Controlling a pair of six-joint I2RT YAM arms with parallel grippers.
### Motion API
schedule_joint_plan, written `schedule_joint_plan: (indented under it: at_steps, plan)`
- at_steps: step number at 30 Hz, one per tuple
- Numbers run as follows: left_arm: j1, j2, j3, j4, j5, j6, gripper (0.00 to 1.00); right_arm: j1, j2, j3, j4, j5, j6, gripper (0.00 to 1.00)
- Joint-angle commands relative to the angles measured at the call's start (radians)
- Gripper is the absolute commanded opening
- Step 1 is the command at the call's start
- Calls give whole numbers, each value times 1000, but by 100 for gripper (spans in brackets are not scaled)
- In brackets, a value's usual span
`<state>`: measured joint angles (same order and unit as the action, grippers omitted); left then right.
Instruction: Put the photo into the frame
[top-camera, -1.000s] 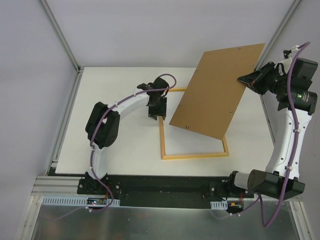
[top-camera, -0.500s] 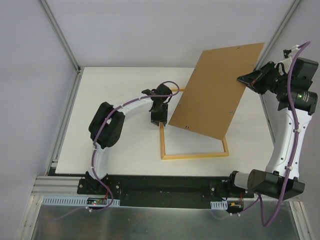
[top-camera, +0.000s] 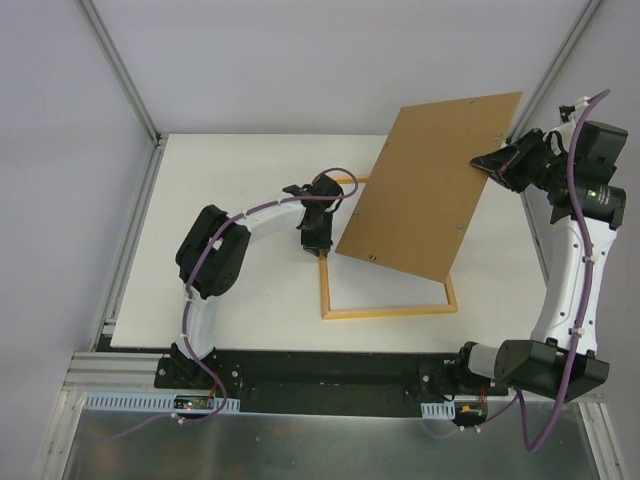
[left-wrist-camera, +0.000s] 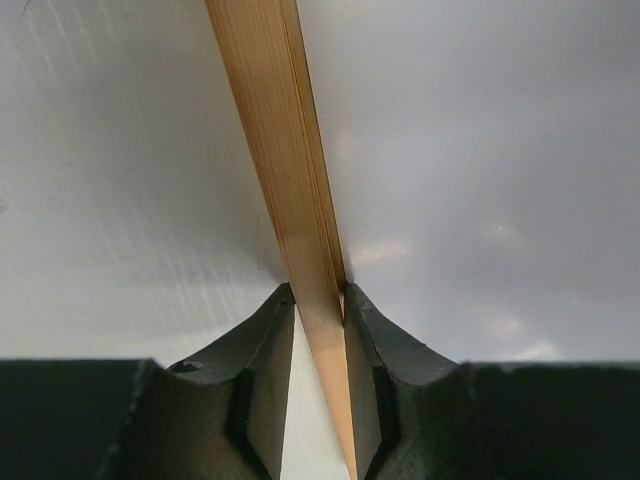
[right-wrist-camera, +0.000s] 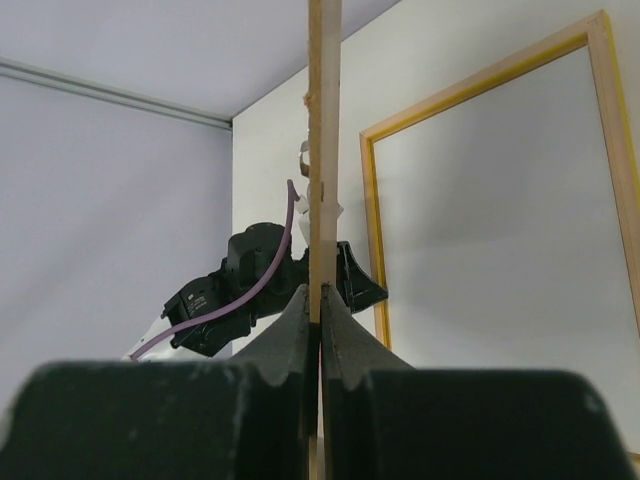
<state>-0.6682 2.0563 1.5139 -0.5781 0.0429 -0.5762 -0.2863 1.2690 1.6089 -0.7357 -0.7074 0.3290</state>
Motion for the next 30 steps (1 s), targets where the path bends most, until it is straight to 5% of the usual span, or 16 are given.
schedule_joint_plan:
  at_steps: [1, 15, 30]
  plan:
    - [19, -64, -53, -25, -35, 61, 24, -8, -36, -55, 134, -116, 48, 0]
    - [240, -173, -172, -104, 110, 397, 19, 114, -68, -378, 389, -190, 126, 0]
    - [271, -266, -126, -112, 210, 308, 33, 272, 7, -702, 864, -182, 340, 0]
